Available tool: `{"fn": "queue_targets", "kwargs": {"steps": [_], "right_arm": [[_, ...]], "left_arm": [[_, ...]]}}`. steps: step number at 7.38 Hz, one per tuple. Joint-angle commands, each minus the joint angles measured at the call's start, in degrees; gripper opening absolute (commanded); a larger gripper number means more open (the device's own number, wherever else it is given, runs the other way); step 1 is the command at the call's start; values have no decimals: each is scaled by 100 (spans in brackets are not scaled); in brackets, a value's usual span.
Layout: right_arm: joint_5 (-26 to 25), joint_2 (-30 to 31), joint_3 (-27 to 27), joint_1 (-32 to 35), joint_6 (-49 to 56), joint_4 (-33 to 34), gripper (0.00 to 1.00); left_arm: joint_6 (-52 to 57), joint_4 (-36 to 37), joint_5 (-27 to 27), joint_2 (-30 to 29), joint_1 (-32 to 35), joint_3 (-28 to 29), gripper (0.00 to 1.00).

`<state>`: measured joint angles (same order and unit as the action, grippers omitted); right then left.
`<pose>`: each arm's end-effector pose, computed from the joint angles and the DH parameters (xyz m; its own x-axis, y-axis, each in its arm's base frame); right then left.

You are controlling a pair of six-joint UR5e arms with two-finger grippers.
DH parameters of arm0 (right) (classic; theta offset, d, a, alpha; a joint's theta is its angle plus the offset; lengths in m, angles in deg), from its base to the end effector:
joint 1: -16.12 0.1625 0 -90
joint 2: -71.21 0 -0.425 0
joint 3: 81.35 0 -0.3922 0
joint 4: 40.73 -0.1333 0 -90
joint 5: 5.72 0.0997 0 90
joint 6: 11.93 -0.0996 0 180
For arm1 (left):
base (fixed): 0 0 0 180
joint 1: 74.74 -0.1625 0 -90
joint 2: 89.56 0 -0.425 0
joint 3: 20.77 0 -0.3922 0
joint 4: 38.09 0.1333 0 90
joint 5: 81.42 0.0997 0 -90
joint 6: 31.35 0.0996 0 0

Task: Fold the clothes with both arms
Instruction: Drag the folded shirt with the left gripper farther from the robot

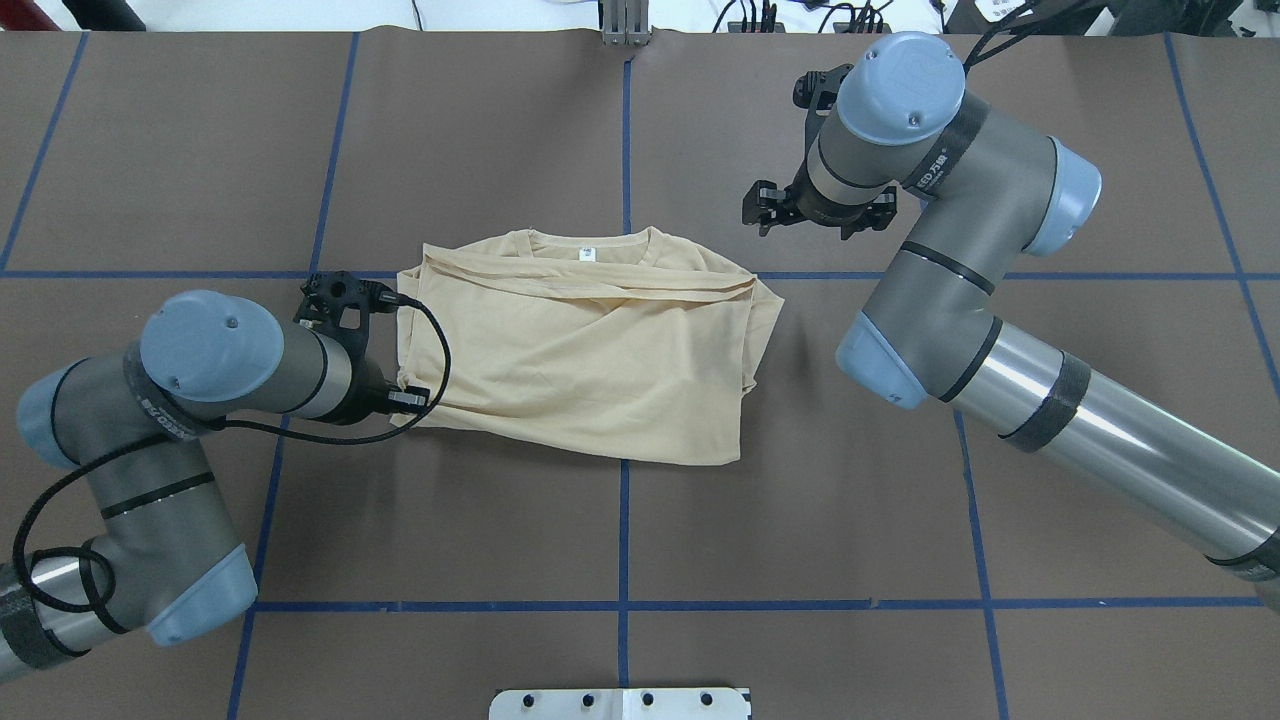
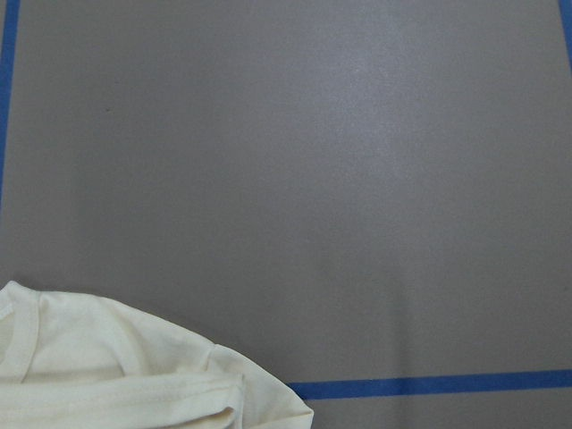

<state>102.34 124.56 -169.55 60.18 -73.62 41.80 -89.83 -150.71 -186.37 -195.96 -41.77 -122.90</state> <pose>-0.4412 -0.5694 0.2823 0.7102 0.0598 0.7015 -0.1980 0.9731 0.1175 0.4465 -0.4179 0.3656 0.6354 0.1899 -0.7485 0.0294 0.9626 0.2692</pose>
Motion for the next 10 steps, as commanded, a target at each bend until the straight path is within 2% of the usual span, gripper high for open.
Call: {"fn": "queue_targets", "kwargs": {"steps": [1,2,4,6,7,8,9,10], "right_arm": [[-4,0,-12,-3,-19,0,100],[-4,-9,-12,-3,-19,0,100],[-4,-9,-12,-12,-19,0,100],[-4,-9,-12,-12,-19,0,100],[-12,-17,-12,-21,-19,0,100],[-12,-26,-4,-29,-28,0,100],[-21,-44,5,-64,-45,0,100],[-21,-96,5,-99,-71,0,100]], "left_arm": [[825,-23,210,-64,603,673,0],[1159,-49,499,-639,919,1382,0],[1443,-172,502,-1905,1455,3007,0],[1698,-863,511,-2759,1738,4336,0],[1847,-893,502,-3042,1844,4603,0],[2213,-902,432,-3062,2001,4580,0],[2452,-928,345,-3036,2081,4562,42],[2646,-1155,135,-2957,2160,4466,99]]}}
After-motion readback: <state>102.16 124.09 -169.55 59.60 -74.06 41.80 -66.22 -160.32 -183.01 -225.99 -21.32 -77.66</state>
